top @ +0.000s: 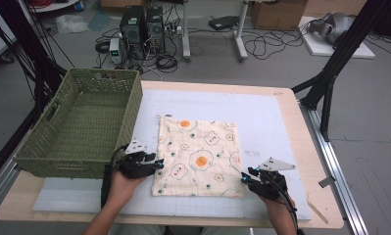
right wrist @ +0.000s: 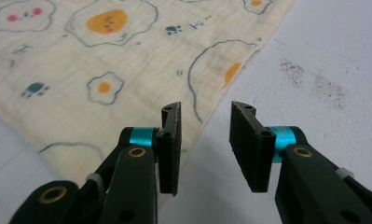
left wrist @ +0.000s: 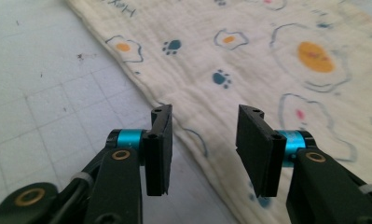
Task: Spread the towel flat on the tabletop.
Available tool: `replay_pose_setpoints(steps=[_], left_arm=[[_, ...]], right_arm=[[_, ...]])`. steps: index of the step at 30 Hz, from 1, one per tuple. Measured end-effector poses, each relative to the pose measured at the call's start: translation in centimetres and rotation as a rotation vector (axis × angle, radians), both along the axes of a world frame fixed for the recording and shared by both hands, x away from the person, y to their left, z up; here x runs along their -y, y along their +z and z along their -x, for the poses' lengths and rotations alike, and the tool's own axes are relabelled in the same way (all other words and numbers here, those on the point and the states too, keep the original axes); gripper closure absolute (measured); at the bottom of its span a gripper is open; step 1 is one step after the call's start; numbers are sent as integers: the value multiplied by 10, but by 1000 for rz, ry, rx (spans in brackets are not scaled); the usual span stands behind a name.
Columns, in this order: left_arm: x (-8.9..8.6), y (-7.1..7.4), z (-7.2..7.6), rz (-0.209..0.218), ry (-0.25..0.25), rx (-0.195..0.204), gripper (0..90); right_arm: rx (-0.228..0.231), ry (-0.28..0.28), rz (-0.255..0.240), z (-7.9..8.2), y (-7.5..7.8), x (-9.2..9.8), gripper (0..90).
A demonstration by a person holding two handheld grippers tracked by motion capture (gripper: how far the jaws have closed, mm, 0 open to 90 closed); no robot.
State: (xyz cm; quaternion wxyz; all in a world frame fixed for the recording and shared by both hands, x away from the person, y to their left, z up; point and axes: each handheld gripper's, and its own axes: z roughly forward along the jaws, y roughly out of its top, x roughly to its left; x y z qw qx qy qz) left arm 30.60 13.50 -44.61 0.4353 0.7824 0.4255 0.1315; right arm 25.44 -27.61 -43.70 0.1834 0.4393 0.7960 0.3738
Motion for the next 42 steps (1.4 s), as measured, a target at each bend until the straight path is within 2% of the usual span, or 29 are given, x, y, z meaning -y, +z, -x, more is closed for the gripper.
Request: replay_pose_setpoints(steps=[2, 3, 4, 5, 6, 7, 9, 11, 13, 14, 15, 16, 18, 19, 20, 21, 23, 24, 27, 29, 30, 31, 32, 35, 36, 37, 38, 39, 42], left_arm=[[5, -4, -4, -49, 10, 8, 607], [7, -4, -3, -81, 13, 39, 753], [7, -5, -2, -82, -2, 51, 855], [8, -5, 0, -90, -9, 57, 862], [9, -4, 0, -103, -6, 60, 862], [11, -4, 2, -112, 10, 65, 868], [11, -3, 3, -117, 26, 59, 870], [8, -2, 5, -125, 31, 49, 870], [3, -2, 7, -103, 33, 37, 868], [-2, -2, 6, -84, 36, 25, 844], [-2, -2, 6, -84, 36, 25, 797], [-2, -2, 5, -75, 45, 24, 797], [-3, -1, 2, -58, 58, 18, 620], [-3, -1, 0, -46, 55, 23, 574], [-2, 1, -2, -44, 51, 36, 574], [0, 2, -5, -34, 56, 41, 528], [3, 3, -10, -22, 71, 69, 517], [5, 5, -14, -26, 81, 98, 519], [11, 9, -27, -34, 97, 127, 530], [16, 12, -38, -48, 111, 159, 546], [18, 13, -44, -45, 122, 152, 547], [19, 14, -50, -34, 133, 149, 554], [20, 15, -57, -16, 150, 148, 554], [23, 15, -73, -7, 177, 137, 566], [23, 14, -77, 4, 186, 126, 571], [23, 12, -83, 4, 197, 106, 574], [23, 9, -88, 0, 212, 96, 574], [23, 7, -91, 1, 223, 91, 574], [22, -2, -99, -10, 247, 50, 576]], right_arm=[[-10, 3, 0, -4, -2, -2, 664], [-39, 16, 15, -8, -8, -7, 703], [-31, 19, 6, -8, -9, -8, 758], [-39, 33, -1, -9, -9, -9, 818], [-39, 33, -1, -9, -9, -9, 818], [-47, 45, 0, -9, -8, -9, 870], [-58, 42, 23, -6, -5, -12, 884], [-67, 42, 26, -5, -5, -10, 885], [-76, 37, 31, -2, -4, -7, 885], [-72, 40, 49, 1, -3, -6, 884], [-72, 40, 49, 1, -3, -6, 884], [-75, 38, 51, 1, -2, -7, 884], [-63, 42, 48, -1, -2, -9, 859], [-51, 46, 30, -2, -1, -10, 771], [-51, 46, 30, -2, -1, -10, 771], [-16, 38, 9, -5, 1, -11, 695], [-6, 34, 0, -7, 3, -11, 684], [5, 36, 3, -9, 3, -11, 683], [19, 30, 13, -24, 4, -11, 683], [28, 22, 8, -40, 4, -11, 683], [26, 13, 10, -50, 4, -12, 681], [29, 1, 17, -69, 4, -13, 680], [29, 1, 17, -69, 4, -13, 680], [44, -9, 1, -96, 6, -14, 673], [43, -11, 2, -104, 7, -15, 670], [50, -19, -2, -118, 6, -15, 649], [50, -19, -2, -118, 6, -15, 649], [46, -38, -2, -129, 3, -16, 574], [58, -71, 7, -138, -4, -17, 553]])
